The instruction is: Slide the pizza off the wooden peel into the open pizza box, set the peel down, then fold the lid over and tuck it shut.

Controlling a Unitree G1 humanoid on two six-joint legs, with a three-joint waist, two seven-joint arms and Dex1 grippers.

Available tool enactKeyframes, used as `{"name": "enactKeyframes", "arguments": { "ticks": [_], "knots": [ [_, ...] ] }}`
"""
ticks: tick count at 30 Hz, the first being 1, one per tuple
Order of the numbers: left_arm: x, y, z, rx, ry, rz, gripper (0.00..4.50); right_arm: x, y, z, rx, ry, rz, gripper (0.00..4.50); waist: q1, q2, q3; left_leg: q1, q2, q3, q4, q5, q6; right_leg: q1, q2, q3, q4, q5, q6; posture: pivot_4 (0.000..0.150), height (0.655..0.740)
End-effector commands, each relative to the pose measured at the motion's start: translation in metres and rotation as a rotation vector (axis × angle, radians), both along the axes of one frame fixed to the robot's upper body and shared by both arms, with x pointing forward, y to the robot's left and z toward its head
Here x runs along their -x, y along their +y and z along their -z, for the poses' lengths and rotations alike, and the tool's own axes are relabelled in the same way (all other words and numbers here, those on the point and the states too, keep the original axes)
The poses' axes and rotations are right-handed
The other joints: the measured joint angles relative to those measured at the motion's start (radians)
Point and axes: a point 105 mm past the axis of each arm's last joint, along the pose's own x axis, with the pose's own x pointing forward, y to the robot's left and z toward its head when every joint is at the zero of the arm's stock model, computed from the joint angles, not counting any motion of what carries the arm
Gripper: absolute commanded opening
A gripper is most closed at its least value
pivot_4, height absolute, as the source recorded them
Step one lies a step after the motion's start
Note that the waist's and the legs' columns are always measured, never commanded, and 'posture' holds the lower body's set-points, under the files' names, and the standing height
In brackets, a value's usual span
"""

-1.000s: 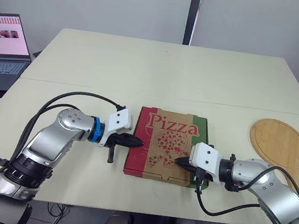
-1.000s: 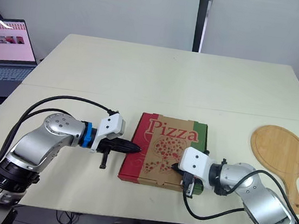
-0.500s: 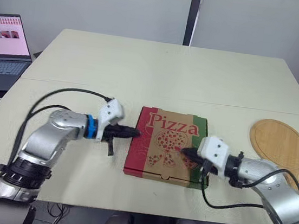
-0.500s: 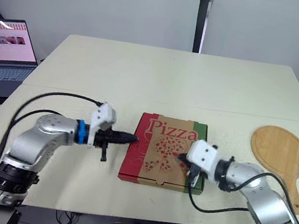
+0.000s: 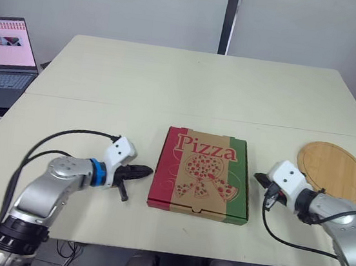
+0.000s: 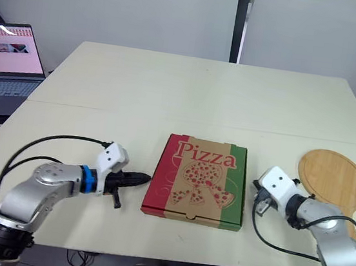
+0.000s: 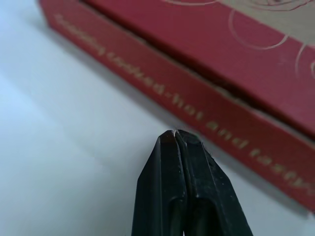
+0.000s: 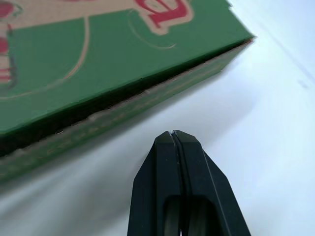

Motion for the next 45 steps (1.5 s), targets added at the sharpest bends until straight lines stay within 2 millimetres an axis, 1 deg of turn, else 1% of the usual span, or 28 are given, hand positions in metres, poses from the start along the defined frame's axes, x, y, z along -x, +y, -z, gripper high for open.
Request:
{"name": "enactKeyframes", "arguments": {
  "ticks": [1,5,12,19,22,24,26,28,32,34,35,38,40,43,45],
  "knots": [
    [-0.004,-0.011,-0.009,0.010,-0.043,0.023,0.00,-0.004,0.016,-0.009,-0.023,-0.039,-0.061,0.03,-0.001,0.000,0.000,0.000,0.000,0.000,0.000,0.000,0.000,0.000,0.000,0.000,0.000,0.000,0.000,0.150,0.7400],
    [-0.007,-0.018,-0.009,0.021,-0.051,0.032,0.00,-0.007,0.024,-0.010,-0.040,-0.038,-0.087,0.03,-0.001,0.000,0.000,0.000,0.000,0.000,0.000,0.000,0.000,0.000,0.000,0.000,0.000,0.000,0.000,0.150,0.7400],
    [-0.018,-0.022,-0.013,0.019,-0.079,0.033,0.00,-0.014,0.026,-0.010,-0.030,-0.036,-0.101,0.03,-0.001,0.000,0.000,0.000,0.000,0.000,0.000,0.000,0.000,0.000,0.000,0.000,0.000,0.000,0.000,0.150,0.7400],
    [-0.025,-0.018,-0.016,0.009,-0.101,0.018,0.00,-0.012,0.025,-0.007,-0.026,-0.021,-0.105,0.03,-0.001,0.000,0.000,0.000,0.000,0.000,0.000,0.000,0.000,0.000,0.000,0.000,0.000,0.000,0.000,0.150,0.7400],
    [-0.024,-0.012,-0.017,0.003,-0.106,0.002,0.00,-0.014,0.016,-0.012,-0.026,-0.047,-0.069,0.03,-0.001,0.000,0.000,0.000,0.000,0.000,0.000,0.000,0.000,0.000,0.000,0.000,0.000,0.000,0.000,0.150,0.7400],
    [-0.025,0.001,-0.021,0.000,-0.127,-0.050,0.00,-0.015,0.002,-0.022,-0.042,-0.082,-0.022,0.03,-0.001,0.000,0.000,0.000,0.000,0.000,0.000,0.000,0.000,0.000,0.000,0.000,0.000,0.000,0.000,0.150,0.7400],
    [-0.025,0.020,-0.028,0.015,-0.137,-0.121,0.00,-0.015,-0.018,-0.034,-0.067,-0.117,0.036,0.03,-0.001,0.000,0.000,0.000,0.000,0.000,0.000,0.000,0.000,0.000,0.000,0.000,0.000,0.000,0.000,0.150,0.7400],
    [-0.023,0.042,-0.032,0.008,-0.168,-0.193,0.00,-0.013,-0.045,-0.043,-0.070,-0.165,0.119,0.03,0.000,0.000,0.000,-0.001,0.000,0.000,0.000,0.000,0.000,-0.001,0.000,0.000,0.000,0.000,0.000,0.150,0.7400],
    [-0.009,0.095,-0.026,-0.057,-0.172,-0.390,0.00,-0.003,-0.107,-0.052,-0.047,-0.236,0.296,0.03,-0.001,0.000,0.000,0.000,0.000,0.001,-0.001,0.000,0.000,0.000,0.000,0.000,-0.001,0.000,0.000,0.150,0.7400],
    [0.000,0.115,-0.023,-0.087,-0.209,-0.481,0.00,0.004,-0.136,-0.054,-0.016,-0.271,0.370,0.03,-0.001,0.000,0.000,0.000,0.000,0.001,-0.001,0.000,0.000,0.000,0.000,0.001,-0.001,0.000,0.000,0.150,0.7400],
    [0.004,0.127,-0.020,-0.117,-0.236,-0.533,0.00,0.008,-0.152,-0.051,-0.020,-0.265,0.415,0.03,-0.001,0.000,0.000,0.000,0.000,0.002,-0.001,0.000,0.000,0.000,0.000,0.001,-0.001,0.000,0.000,0.150,0.7400],
    [0.013,0.148,-0.011,-0.162,-0.251,-0.622,0.00,0.018,-0.185,-0.043,-0.037,-0.249,0.518,0.03,0.000,0.000,0.000,0.001,0.000,0.003,-0.001,0.000,0.000,0.001,-0.001,0.001,-0.001,0.000,0.000,0.150,0.7400],
    [0.017,0.155,-0.006,-0.151,-0.248,-0.657,0.00,0.023,-0.202,-0.035,-0.023,-0.241,0.568,0.03,0.001,0.000,0.000,0.001,0.000,0.003,-0.001,0.000,0.000,0.001,-0.001,0.001,-0.001,0.000,0.000,0.150,0.7400],
    [0.015,0.160,-0.008,-0.118,-0.272,-0.695,0.00,0.028,-0.224,-0.029,0.001,-0.240,0.637,0.03,0.001,0.000,0.000,0.001,0.000,0.003,-0.001,0.000,0.000,0.001,-0.001,0.002,-0.001,0.000,0.000,0.150,0.7400],
    [0.013,0.161,-0.009,-0.099,-0.280,-0.700,0.00,0.028,-0.233,-0.028,-0.001,-0.239,0.663,0.03,0.000,0.001,0.000,0.002,0.000,0.004,-0.001,0.000,0.000,0.001,-0.001,0.002,-0.001,0.000,0.000,0.150,0.7400]
  ]
}}
